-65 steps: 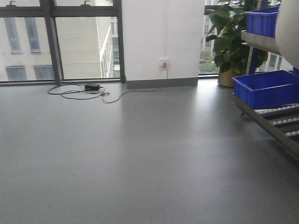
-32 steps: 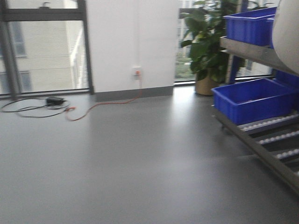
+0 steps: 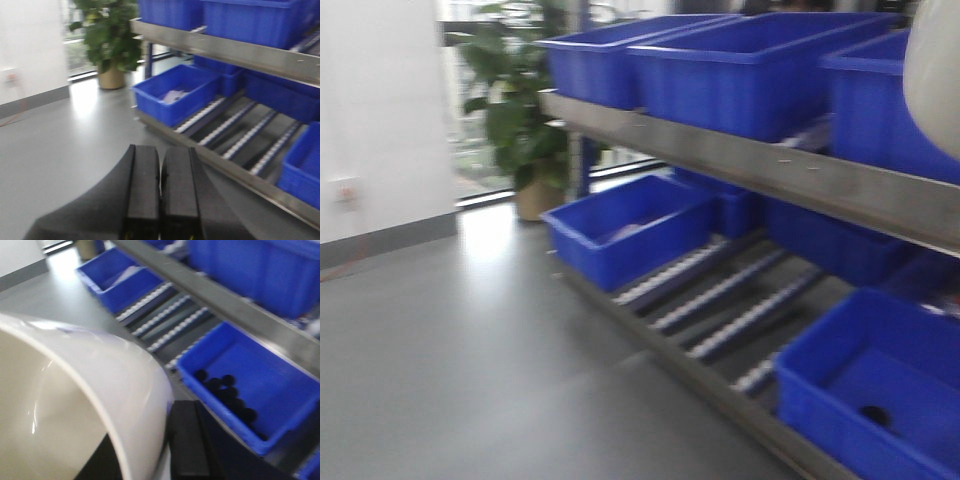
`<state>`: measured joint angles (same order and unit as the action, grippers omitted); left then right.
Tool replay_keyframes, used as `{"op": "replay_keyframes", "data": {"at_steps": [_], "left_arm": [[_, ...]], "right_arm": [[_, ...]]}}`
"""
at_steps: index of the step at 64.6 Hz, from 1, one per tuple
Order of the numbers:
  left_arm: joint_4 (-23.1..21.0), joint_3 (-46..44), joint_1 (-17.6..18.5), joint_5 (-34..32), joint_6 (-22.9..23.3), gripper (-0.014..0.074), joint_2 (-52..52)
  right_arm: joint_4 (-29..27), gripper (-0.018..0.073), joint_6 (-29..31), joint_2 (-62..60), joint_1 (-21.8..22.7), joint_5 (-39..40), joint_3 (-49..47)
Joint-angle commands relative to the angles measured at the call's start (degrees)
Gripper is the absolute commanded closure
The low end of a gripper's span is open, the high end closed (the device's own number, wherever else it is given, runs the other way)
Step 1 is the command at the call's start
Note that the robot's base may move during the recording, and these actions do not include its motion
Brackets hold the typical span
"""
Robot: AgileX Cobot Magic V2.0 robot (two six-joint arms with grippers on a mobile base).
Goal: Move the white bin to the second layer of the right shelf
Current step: 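Turn the base and approach the roller shelf rack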
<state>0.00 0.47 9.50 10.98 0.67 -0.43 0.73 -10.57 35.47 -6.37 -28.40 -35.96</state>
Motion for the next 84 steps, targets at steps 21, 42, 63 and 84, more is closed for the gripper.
{"op": "replay_keyframes", "data": {"at_steps": [21,42,63,84], "left_arm": [[0.00,1.56,0.38,-5.24,0.42,0.0512,-0.83],[0.00,1.56,0.38,-5.24,0.42,0.0512,-0.83],[0.00,1.56,0.38,-5.24,0.42,0.0512,-0.83],[0.00,1.56,0.38,-5.24,0.42,0.0512,-0.83]], "right_arm": [[0.16,0.0507,0.05,0.00,0.37,5.17,-1.73],[0.16,0.0507,0.05,0.00,0.37,5.17,-1.73],[0.16,0.0507,0.05,0.00,0.37,5.17,-1.73],[0.16,0.0507,0.05,0.00,0.37,5.17,-1.73]]}}
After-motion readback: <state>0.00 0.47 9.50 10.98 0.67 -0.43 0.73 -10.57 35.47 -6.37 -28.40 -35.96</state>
